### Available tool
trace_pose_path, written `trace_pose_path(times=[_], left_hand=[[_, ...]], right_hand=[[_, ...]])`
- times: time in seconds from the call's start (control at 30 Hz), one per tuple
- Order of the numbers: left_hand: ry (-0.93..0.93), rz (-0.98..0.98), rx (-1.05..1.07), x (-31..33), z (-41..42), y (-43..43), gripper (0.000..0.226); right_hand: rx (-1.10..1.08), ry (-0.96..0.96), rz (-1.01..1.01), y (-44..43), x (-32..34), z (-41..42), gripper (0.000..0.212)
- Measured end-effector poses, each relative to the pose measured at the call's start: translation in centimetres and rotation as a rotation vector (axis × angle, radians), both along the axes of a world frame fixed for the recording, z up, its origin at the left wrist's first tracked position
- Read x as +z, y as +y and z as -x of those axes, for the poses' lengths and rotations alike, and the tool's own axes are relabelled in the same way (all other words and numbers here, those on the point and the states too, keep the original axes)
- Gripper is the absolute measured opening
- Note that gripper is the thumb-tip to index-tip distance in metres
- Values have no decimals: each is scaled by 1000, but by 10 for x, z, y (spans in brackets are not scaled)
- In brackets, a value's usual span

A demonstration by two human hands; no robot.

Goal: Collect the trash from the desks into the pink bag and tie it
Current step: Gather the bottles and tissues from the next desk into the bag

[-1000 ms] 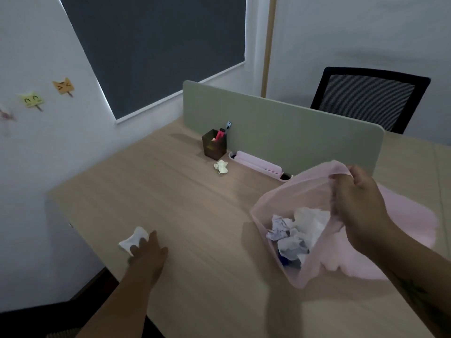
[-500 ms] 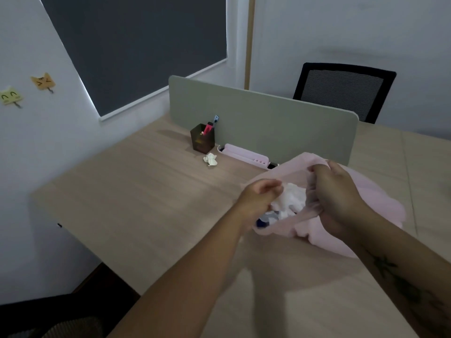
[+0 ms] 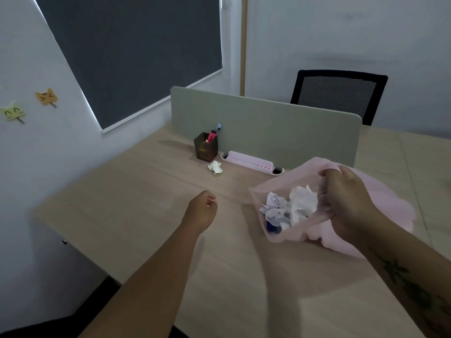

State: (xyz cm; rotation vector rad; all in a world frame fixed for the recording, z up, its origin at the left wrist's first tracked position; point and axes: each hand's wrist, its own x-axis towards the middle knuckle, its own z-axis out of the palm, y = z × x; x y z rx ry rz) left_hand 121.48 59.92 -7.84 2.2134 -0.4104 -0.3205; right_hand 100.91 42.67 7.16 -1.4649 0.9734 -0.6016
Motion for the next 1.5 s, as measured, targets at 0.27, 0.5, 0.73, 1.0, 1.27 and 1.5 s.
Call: trace_pose_path(times=[0.27,0.5,0.73,1.0,1.27,1.5], left_hand=[[-132,-325,-249,-37,-123,-29,54],[-286,-409,-330,-79,-200,-88,67],[-336,-268,-357,-104,-238,-108,45],[-29,259,-610,-53,-132,-93,34],[327,411,-856,15,-21,-106,38],[41,152,-671,30,19,-85,39]], right_hand=[[-144,49,137,19,-16,-62,22],[-248,87,151,7,-53,-94,27],[-263,115,140,14,-65,-102,28],[-396,190,223,31,-44,-93,28],[-447,128,168,47,-16,-58,25],[-448,15,164,36,25,-3,22]])
